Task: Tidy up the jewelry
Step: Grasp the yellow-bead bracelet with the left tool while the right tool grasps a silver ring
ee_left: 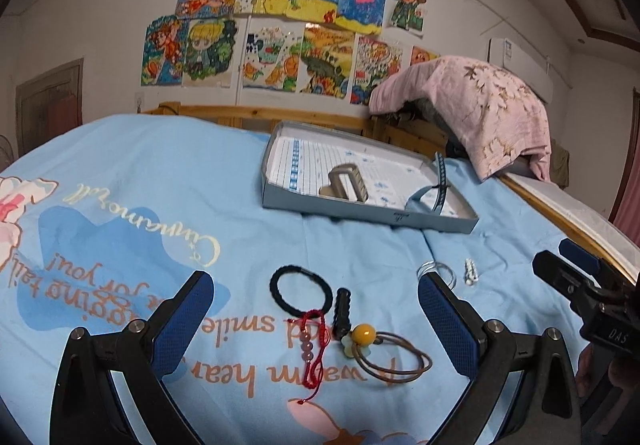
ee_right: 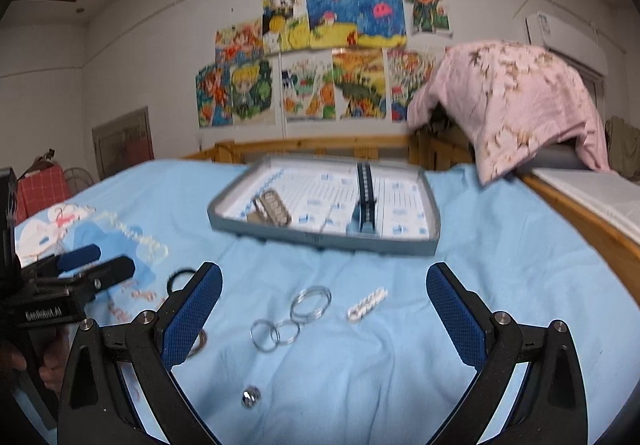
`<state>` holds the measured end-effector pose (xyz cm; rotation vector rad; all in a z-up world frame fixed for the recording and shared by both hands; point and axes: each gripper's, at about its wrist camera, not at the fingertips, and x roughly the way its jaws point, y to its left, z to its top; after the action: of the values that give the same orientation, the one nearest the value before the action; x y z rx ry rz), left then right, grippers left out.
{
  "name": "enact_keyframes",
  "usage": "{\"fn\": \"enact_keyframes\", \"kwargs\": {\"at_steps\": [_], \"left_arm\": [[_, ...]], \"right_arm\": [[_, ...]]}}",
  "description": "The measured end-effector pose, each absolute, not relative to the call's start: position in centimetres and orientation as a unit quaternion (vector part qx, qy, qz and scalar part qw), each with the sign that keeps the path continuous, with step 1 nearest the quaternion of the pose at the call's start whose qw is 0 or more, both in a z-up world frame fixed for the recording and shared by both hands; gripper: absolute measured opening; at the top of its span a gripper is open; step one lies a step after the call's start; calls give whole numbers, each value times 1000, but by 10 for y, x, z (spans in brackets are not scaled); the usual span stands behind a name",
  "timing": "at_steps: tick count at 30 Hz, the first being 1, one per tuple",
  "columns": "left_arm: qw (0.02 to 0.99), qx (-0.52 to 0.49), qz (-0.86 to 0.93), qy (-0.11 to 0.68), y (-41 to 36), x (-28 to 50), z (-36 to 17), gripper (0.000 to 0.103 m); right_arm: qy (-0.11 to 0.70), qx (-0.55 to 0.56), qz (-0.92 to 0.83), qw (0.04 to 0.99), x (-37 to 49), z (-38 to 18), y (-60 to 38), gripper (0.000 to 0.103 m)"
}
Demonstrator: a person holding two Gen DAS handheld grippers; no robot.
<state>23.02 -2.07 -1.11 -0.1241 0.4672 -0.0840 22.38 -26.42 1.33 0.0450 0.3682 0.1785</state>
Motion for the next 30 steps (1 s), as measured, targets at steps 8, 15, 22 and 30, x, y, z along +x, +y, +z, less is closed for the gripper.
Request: {"fn": "enact_keyframes", "kwargs": {"at_steps": [8, 15, 22, 30], "left_arm": [[956, -60, -69, 278, -23, 236, -24, 103], [943, -66, -114, 307, -28, 239, -33, 71], [918, -70, -150, 360, -34, 246, -49, 41], [893, -96, -160, 410, -32, 256, -65, 25]], "right_arm": [[230, 10, 125, 965, 229, -7, -258, 100], [251, -39, 188, 949, 216, -21, -236, 67], [276, -69, 233, 930, 211, -30, -219, 39], [330, -62, 242, 910, 217, -47, -217, 28]]}}
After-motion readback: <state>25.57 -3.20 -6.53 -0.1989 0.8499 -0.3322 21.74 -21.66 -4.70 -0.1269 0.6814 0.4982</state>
